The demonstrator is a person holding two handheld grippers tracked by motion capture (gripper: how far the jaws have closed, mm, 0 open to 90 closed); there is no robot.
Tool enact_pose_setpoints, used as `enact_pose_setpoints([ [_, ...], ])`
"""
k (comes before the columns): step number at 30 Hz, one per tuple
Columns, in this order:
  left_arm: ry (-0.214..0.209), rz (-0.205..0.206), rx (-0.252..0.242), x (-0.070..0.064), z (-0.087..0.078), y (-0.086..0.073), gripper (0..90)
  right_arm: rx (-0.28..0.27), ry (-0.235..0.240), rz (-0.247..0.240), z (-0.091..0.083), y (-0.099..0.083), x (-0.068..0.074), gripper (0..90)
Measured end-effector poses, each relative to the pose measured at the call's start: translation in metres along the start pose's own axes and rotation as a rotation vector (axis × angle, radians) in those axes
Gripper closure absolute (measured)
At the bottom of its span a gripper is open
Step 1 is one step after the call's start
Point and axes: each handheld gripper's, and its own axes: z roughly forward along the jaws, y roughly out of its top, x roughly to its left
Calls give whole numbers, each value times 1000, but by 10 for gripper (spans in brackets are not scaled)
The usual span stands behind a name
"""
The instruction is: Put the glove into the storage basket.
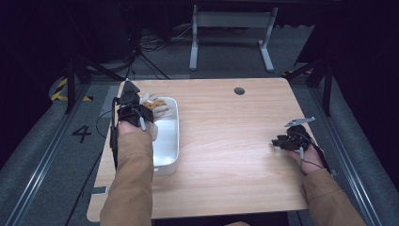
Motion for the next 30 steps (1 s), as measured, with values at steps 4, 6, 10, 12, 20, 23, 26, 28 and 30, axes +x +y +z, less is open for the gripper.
enact_pose_setpoints([
  [4, 2, -20, 8, 6, 9, -4, 680, -2, 1, -6, 0, 0, 0, 606],
  [6, 3, -27, 9, 10, 15, -7, 680, -2, 1, -6, 0, 0, 1, 606],
  [10, 1, -41, 16, 14, 23, -10, 679, -2, -1, -7, 0, 0, 1, 605],
  [12, -3, -45, 30, 17, 29, -12, 678, -2, 0, -7, 0, 0, 1, 604],
  [20, -4, -64, 55, 23, 45, -17, 676, -5, 6, -6, 1, 0, 1, 604],
  [23, -8, -58, 77, 22, 49, -17, 674, -5, 6, -5, 1, 0, 1, 603],
  [26, -4, -57, 86, 23, 53, -17, 672, -5, 8, -4, 1, 0, 1, 603],
  [28, 0, -67, 90, 23, 56, -16, 671, -6, 9, -3, 1, 0, 1, 602],
  [30, 3, -77, 92, 24, 59, -16, 670, -6, 8, -4, 1, 0, 1, 602],
])
